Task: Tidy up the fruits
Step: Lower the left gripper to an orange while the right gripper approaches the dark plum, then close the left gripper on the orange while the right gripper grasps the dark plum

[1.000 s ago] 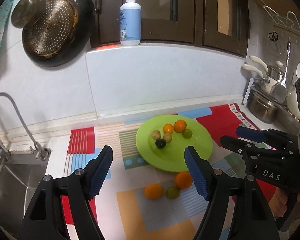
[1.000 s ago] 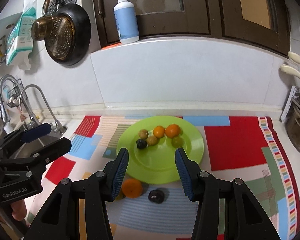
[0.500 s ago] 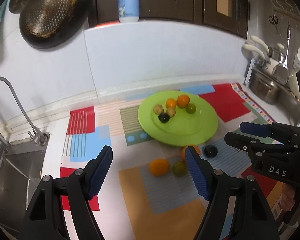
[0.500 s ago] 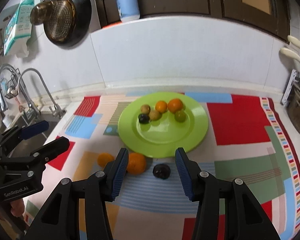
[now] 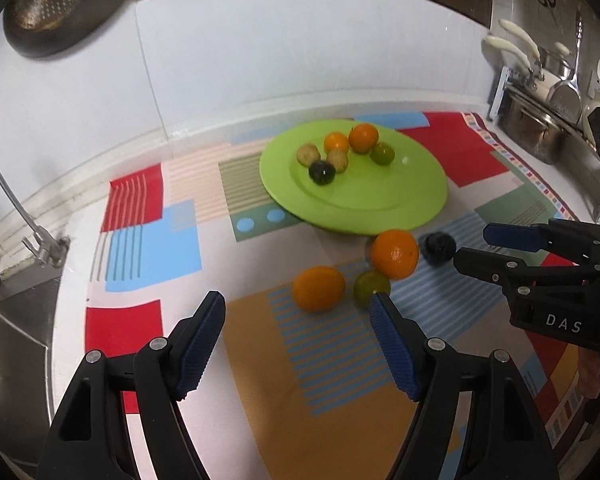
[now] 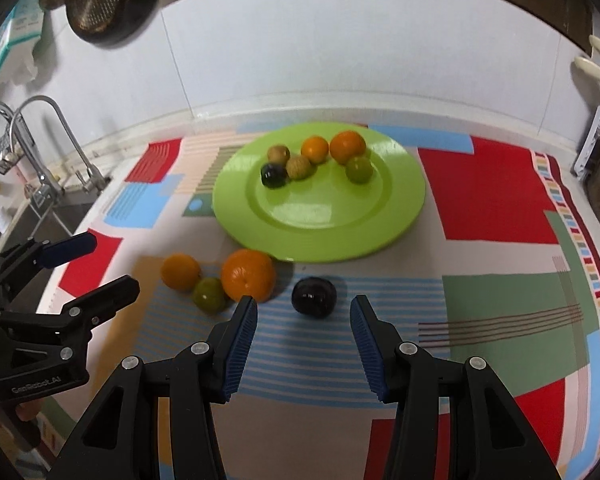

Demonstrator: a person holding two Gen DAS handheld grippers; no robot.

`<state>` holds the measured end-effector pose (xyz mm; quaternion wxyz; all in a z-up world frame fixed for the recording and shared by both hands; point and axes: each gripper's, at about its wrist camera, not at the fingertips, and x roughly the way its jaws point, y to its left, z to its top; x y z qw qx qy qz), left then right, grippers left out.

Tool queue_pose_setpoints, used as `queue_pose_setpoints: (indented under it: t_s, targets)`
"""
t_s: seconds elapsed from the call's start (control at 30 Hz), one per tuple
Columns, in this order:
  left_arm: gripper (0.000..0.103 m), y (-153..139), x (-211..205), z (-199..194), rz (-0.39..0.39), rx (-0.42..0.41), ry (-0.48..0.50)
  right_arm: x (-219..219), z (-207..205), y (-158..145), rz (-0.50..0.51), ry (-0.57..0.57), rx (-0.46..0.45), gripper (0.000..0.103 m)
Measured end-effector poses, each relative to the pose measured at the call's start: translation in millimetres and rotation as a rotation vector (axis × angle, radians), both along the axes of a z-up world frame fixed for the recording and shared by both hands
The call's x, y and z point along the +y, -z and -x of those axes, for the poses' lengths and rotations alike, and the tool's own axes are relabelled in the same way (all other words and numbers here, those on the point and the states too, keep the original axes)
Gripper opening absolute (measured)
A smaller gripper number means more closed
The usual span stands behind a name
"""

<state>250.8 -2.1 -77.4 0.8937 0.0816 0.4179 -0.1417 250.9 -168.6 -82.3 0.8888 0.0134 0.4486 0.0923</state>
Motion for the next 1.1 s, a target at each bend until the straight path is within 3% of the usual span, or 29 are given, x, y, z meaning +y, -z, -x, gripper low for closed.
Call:
queue_pose_setpoints:
  t_s: [0.27,0.67,0.9,1.1]
  targets:
    - [0.074,24.9,-2.4,-13.1,-0.011,0.044,0.044,0.1,-9.6,20.1,0.027,0.003,0.046,0.049]
    - [0.073,39.7,-5.0,-31.4,-0.009,0.044,0.062,2.9,-25.2,36.9,0.029,-0.005,0.076,0.049]
    - [0.056,42.3,-5.8,-39.7,0.035,0.058,0.061,5.3,-32.2,37.9,0.032,-0.013,0.071,0.048]
    - [0.037,42.1,-12.2,-40.4,0.064,0.069,0.08,1.7,-35.2,37.9,0.022,-0.009,0.069,0.039]
